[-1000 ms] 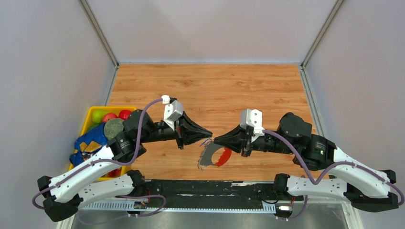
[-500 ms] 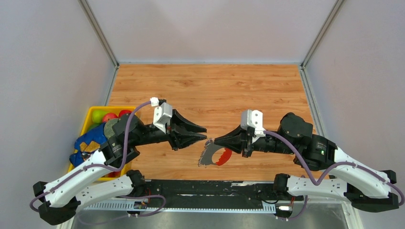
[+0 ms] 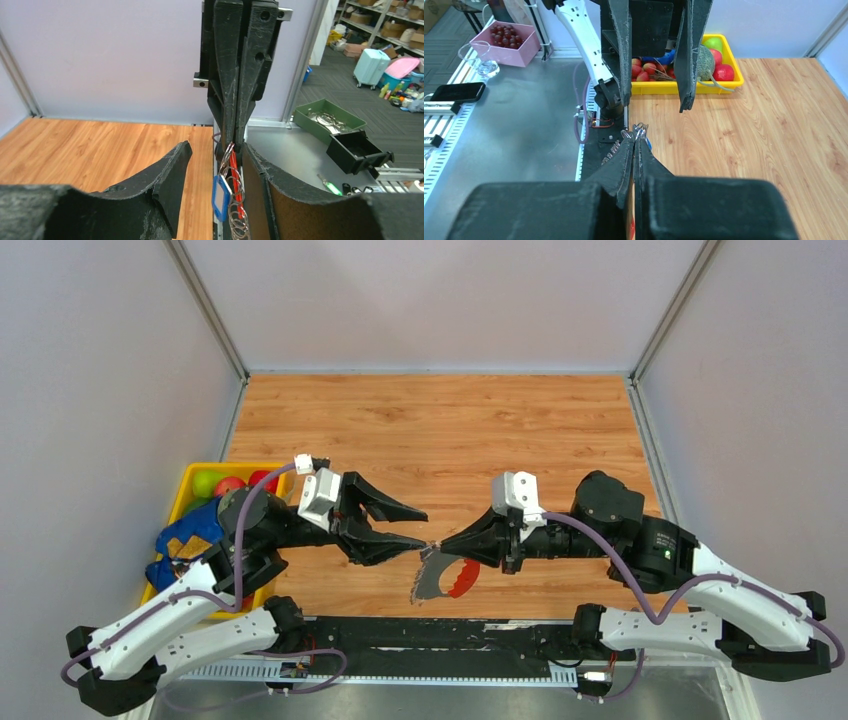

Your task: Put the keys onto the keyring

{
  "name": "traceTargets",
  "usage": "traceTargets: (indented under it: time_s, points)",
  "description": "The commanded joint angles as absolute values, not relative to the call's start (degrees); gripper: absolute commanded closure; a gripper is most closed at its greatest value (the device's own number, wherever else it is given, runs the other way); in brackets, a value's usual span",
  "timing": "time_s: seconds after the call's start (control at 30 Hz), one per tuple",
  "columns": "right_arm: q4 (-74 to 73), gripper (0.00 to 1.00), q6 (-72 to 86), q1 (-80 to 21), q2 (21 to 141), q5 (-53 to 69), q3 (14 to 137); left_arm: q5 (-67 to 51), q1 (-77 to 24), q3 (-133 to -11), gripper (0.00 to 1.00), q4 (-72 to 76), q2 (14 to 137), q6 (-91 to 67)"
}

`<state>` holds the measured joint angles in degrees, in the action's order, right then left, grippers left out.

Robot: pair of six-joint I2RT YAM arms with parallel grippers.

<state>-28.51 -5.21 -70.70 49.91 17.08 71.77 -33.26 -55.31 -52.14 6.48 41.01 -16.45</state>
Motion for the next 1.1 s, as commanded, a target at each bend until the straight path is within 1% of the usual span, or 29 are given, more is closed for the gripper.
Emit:
traceTargets:
  time_s: [0.0,0.27,0.57,1.07]
  points:
    - [-25.57,1.0,-3.65,-71.0,49.6,21.46,75.35,-37.63,-55.15,-51.23,0.47,11.66,40.08,-17.35]
    - [-24.94,1.0,-2.64,-70.93,51.33,24.99,77.38,-39.77,-55.11,-50.19,0.48,13.45,39.08,-18.18]
    - [-24.18,1.0,-2.38,-70.98,52.21,25.31,77.62,-41.36,-55.12,-50.1,0.55,14.82,39.58,-19.09]
    - [-23.06,1.0,-2.46,-70.99,52.21,25.22,78.13,-42.07,-55.19,-50.24,0.61,14.51,41.27,-19.08]
